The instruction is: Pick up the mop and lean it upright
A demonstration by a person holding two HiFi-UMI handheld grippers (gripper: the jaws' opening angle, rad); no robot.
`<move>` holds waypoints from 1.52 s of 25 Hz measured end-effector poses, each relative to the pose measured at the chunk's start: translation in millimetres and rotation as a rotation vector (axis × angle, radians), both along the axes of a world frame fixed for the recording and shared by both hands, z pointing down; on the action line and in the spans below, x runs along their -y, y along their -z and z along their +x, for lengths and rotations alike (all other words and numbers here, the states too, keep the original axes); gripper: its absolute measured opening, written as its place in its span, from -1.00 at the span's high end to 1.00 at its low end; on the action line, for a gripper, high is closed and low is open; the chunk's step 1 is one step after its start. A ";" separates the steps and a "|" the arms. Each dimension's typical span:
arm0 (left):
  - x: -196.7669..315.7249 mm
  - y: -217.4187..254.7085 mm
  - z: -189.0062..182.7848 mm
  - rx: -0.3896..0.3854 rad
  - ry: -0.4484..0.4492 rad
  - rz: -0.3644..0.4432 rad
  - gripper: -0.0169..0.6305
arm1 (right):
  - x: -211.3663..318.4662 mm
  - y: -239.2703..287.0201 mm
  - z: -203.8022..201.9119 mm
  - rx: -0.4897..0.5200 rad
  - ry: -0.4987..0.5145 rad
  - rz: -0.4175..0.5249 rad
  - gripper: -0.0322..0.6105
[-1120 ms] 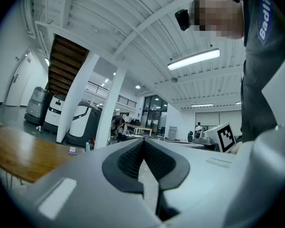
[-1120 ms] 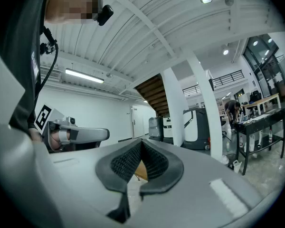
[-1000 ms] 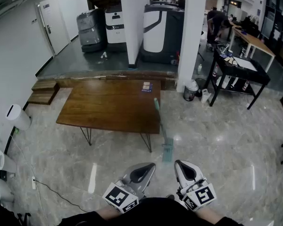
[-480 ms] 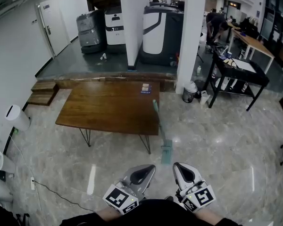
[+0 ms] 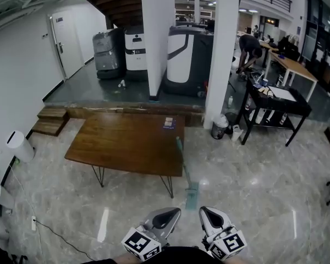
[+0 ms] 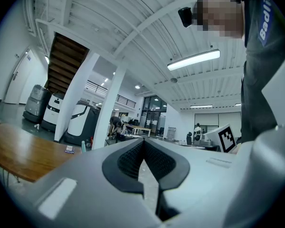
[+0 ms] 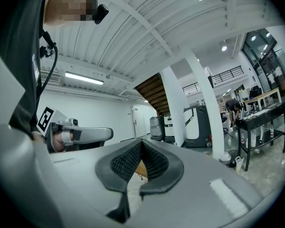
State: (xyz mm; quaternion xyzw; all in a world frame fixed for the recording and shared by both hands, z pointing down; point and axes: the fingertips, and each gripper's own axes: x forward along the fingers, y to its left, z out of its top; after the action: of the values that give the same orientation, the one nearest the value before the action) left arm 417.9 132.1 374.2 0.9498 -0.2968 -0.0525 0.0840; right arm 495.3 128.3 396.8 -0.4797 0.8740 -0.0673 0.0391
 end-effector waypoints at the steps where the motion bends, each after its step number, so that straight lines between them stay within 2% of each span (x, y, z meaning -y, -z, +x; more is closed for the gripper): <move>1: 0.9 0.2 1.5 0.002 0.000 0.002 0.92 | 0.4 -0.4 1.1 0.000 0.001 0.003 0.89; 18: 4.1 5.2 34.0 0.016 -0.024 0.006 0.92 | -1.8 -5.2 25.5 0.023 0.018 -0.004 0.89; 38: 4.1 13.7 95.6 0.032 0.012 0.017 0.92 | 2.2 -11.6 84.3 0.053 0.058 -0.013 0.89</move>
State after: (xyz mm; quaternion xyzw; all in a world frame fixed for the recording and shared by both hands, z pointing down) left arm 513.5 128.1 360.5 0.9494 -0.3035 -0.0403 0.0706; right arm 579.6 126.2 408.5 -0.4524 0.8857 -0.0868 0.0573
